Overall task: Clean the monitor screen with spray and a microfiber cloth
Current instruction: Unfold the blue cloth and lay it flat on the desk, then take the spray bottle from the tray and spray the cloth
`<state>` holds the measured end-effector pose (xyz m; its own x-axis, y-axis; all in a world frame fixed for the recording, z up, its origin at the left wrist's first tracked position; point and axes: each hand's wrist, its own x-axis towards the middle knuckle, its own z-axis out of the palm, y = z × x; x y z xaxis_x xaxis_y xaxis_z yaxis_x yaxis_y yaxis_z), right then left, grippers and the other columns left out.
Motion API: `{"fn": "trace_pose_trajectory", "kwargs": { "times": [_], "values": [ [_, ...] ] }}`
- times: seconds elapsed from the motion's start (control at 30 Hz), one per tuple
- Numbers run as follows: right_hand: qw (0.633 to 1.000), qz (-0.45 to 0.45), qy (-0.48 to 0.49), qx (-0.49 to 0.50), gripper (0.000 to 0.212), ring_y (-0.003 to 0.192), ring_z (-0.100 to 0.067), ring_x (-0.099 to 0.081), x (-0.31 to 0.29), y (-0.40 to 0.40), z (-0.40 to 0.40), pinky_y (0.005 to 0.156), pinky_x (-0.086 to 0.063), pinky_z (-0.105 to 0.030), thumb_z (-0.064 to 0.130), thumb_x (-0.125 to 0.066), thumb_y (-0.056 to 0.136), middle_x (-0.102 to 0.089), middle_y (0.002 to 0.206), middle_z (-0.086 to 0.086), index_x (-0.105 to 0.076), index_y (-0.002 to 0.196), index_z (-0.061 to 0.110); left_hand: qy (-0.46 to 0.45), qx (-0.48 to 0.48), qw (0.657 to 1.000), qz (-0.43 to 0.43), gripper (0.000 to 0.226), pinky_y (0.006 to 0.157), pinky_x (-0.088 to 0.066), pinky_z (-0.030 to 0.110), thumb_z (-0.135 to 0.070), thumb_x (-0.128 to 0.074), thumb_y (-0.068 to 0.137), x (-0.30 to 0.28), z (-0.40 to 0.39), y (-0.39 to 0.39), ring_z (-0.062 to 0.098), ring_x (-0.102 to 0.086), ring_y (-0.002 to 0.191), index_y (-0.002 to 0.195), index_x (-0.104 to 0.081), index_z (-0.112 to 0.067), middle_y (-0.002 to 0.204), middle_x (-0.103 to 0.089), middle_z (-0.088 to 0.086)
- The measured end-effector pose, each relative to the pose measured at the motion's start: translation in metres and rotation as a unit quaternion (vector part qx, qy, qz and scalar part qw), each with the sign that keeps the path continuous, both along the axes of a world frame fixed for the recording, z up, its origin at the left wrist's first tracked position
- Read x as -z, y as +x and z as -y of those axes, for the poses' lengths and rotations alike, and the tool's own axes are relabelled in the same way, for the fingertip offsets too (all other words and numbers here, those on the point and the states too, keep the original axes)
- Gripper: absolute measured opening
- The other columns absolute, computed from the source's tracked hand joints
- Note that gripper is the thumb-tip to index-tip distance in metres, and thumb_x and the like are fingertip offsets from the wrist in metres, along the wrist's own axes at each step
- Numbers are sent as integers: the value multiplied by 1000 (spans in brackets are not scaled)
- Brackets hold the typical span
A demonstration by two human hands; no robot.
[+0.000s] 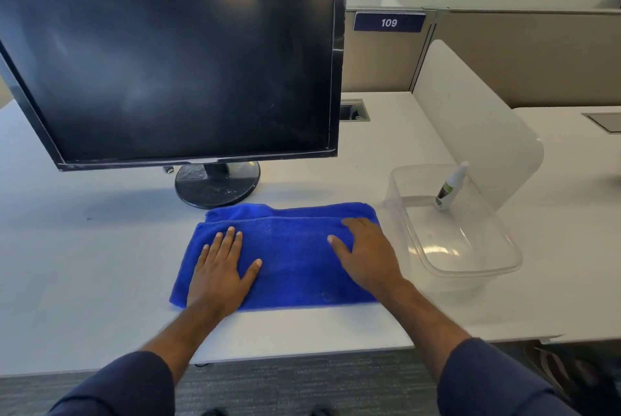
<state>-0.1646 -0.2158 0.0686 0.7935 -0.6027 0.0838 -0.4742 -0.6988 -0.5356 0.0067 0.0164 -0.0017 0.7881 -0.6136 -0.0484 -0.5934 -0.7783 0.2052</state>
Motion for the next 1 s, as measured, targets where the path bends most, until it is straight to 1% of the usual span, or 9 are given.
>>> {"fn": "trace_pose_trajectory", "kwargs": {
  "times": [0.07, 0.13, 0.23, 0.33, 0.43, 0.5, 0.63, 0.87, 1.0],
  "values": [
    [996, 84, -32, 13, 41, 116, -20, -56, -25, 6, 14, 95, -42, -26, 41, -57, 96, -64, 124, -1, -62, 127, 14, 1, 1, 1000, 4, 96, 125, 0, 39, -79, 2, 83, -1, 0, -1, 15, 1, 154, 159, -1, -20, 167, -2, -4],
    [988, 127, -76, 34, 33, 108, -21, -58, -47, 13, 35, 90, -45, -29, 33, -59, 95, -67, 114, -4, -66, 119, 11, -3, 2, 1000, 6, 96, 124, 1, 38, -79, 2, 83, -2, -1, -2, 15, 2, 154, 159, -1, -21, 167, -2, -4],
    [970, 142, -144, 136, 35, 108, -29, -55, -70, 19, 72, 88, -45, -40, 26, -60, 93, -64, 114, -12, -62, 122, 6, -5, 2, 1000, 6, 95, 124, 2, 37, -78, -1, 84, -3, -1, -3, 15, 2, 153, 159, -2, -21, 167, -2, -4],
    [945, 71, -187, 259, 45, 112, -36, -50, -82, 15, 107, 89, -42, -43, 21, -61, 88, -56, 123, -20, -52, 129, 2, 2, 2, 1000, 9, 96, 124, 2, 37, -79, 2, 83, -3, -1, -3, 14, 2, 153, 159, 1, -21, 167, -1, -5],
    [935, -43, -165, 311, 62, 120, -39, -42, -85, 4, 131, 95, -38, -44, 13, -59, 84, -43, 138, -23, -38, 141, 0, -1, 4, 1000, 8, 98, 124, 2, 37, -80, 4, 81, -3, 0, -2, 14, 2, 153, 159, 1, -21, 167, -1, -4],
    [932, -80, -165, 312, 56, 119, -40, -44, -83, -4, 140, 94, -40, -44, 8, -56, 83, -46, 134, -24, -41, 136, -3, -4, 4, 1000, 8, 98, 124, 2, 37, -80, 4, 81, -3, 0, -3, 14, 2, 153, 159, 0, -21, 167, -1, -4],
    [941, -85, -200, 259, 23, 101, -41, -52, -76, -16, 141, 82, -43, -43, -1, -53, 83, -59, 107, -21, -59, 105, -5, 5, 3, 1000, 13, 94, 124, 3, 36, -78, 2, 84, -3, 0, -3, 14, 3, 153, 159, 1, -21, 167, 1, -5],
    [965, -5, -129, 228, 33, 101, -43, -56, -81, -20, 128, 80, -47, -43, -16, -48, 84, -54, 117, -25, -62, 113, -9, 3, 3, 1000, 8, 91, 125, 1, 37, -76, -2, 86, -4, 0, -4, 15, 2, 154, 159, 1, -21, 167, 1, -5],
    [967, -10, -132, 219, 36, 100, -41, -58, -92, -18, 117, 83, -49, -41, -16, -59, 81, -55, 118, -24, -61, 116, -8, 0, 3, 1000, 6, 95, 124, 2, 37, -79, 3, 83, -4, 0, -3, 15, 3, 154, 159, 2, -21, 167, 2, -5]
  ]
}}
